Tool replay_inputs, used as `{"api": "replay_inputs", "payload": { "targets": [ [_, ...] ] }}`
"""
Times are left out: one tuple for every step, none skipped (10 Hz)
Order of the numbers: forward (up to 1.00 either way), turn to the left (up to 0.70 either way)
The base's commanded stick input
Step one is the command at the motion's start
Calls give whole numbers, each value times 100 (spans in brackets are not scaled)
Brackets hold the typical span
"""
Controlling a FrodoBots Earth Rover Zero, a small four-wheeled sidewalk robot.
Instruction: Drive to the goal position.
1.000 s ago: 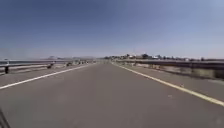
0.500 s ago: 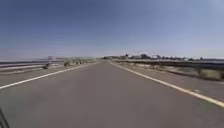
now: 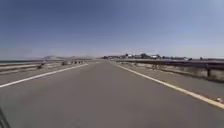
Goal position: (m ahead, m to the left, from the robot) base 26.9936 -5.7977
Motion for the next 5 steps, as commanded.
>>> {"api": "replay_inputs", "payload": {
  "targets": [
    [100,0],
    [100,0],
    [100,0],
    [100,0],
    [100,0]
  ]
}}
